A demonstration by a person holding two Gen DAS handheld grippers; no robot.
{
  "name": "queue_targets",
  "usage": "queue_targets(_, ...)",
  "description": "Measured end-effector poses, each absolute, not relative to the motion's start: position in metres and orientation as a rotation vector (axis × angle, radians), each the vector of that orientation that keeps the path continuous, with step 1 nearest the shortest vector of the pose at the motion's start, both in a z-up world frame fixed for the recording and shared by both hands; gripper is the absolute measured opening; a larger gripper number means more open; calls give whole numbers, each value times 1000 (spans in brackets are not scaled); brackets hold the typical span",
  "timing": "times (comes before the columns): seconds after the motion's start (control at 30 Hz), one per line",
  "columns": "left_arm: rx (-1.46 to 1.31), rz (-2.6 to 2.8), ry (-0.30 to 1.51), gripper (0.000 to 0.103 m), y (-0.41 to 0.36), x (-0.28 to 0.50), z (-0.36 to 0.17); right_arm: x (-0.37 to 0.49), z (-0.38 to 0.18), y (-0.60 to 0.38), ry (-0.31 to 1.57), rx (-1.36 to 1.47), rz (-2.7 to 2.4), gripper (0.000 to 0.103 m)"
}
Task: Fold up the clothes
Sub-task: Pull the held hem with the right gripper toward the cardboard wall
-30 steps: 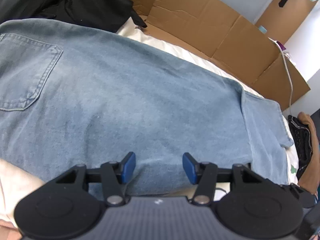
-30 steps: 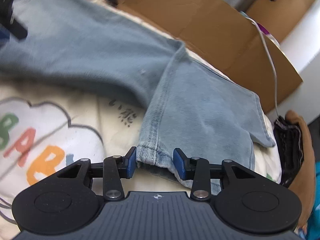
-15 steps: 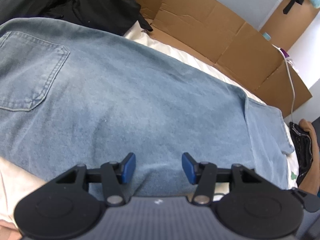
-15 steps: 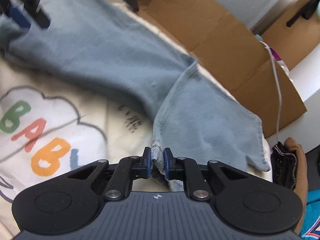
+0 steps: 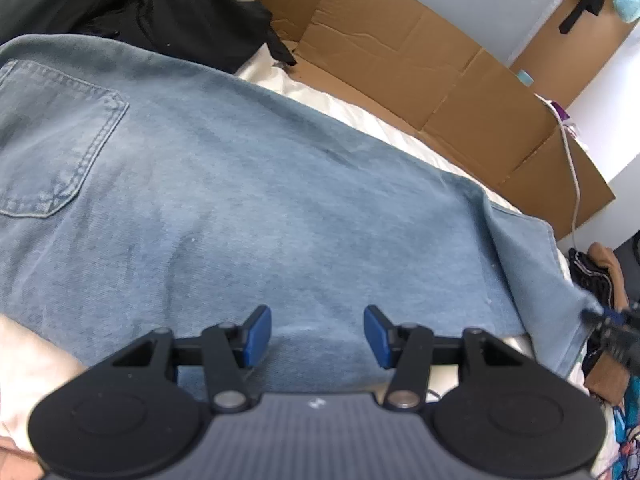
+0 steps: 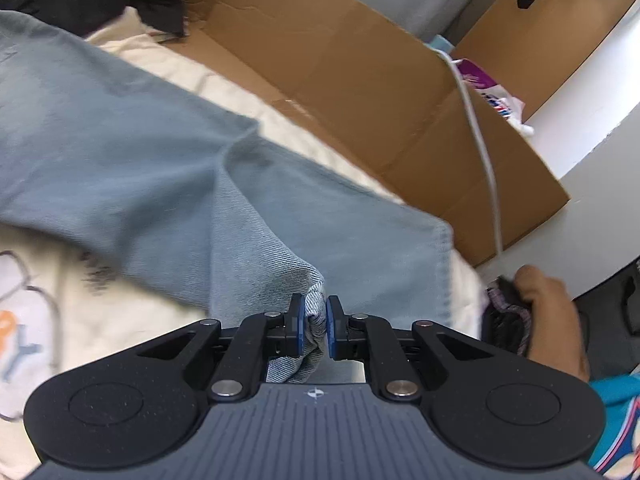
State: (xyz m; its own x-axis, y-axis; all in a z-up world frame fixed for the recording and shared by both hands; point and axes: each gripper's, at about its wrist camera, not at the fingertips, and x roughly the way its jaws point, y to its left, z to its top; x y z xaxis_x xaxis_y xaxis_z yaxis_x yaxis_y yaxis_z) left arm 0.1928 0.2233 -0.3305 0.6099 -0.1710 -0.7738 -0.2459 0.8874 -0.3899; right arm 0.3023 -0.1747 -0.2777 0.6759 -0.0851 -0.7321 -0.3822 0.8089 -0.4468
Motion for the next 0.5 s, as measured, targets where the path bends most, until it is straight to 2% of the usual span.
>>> queue_targets(0.5,-466,72,946,54,226,194,-332,422,-280,-263,916,-535,107,10)
